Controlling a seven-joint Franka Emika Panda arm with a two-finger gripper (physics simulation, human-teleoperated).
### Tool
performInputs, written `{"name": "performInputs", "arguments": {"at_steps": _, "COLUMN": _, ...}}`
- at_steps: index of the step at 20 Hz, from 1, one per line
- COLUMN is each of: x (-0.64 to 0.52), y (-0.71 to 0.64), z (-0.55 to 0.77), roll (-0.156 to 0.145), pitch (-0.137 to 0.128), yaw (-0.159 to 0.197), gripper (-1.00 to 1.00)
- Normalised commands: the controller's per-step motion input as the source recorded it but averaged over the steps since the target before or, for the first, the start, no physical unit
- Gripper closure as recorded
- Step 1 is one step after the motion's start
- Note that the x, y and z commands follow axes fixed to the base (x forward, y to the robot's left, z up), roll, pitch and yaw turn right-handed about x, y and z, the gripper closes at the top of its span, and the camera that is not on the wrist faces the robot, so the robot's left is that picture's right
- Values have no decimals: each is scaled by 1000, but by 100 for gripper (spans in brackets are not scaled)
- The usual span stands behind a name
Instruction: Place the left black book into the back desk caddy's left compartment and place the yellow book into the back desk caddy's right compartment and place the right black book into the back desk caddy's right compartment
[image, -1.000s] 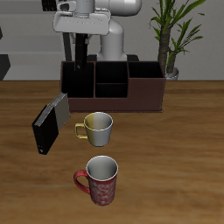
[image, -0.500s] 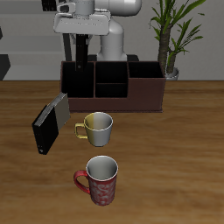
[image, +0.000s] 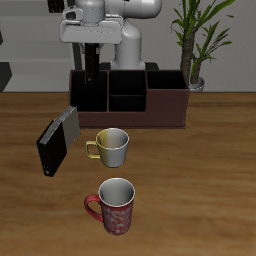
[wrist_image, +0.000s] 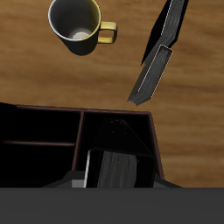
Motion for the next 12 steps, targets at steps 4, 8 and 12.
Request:
{"name": "performInputs", "arguments": {"at_steps": 4, "x": -4, "y": -9, "z": -193, "roll": 36, "pitch": 48, "yaw": -22, "gripper": 100}}
{"name": "performInputs", "arguments": {"at_steps": 8, "x": 23, "y": 121, "z": -210, "roll": 23, "pitch": 32, "yaw": 6, "gripper": 100}}
{"name": "performInputs", "arguments": {"at_steps": 12, "x": -44, "y": 28, "z": -67, "roll": 12, "pitch": 11, "yaw": -7, "gripper": 100}}
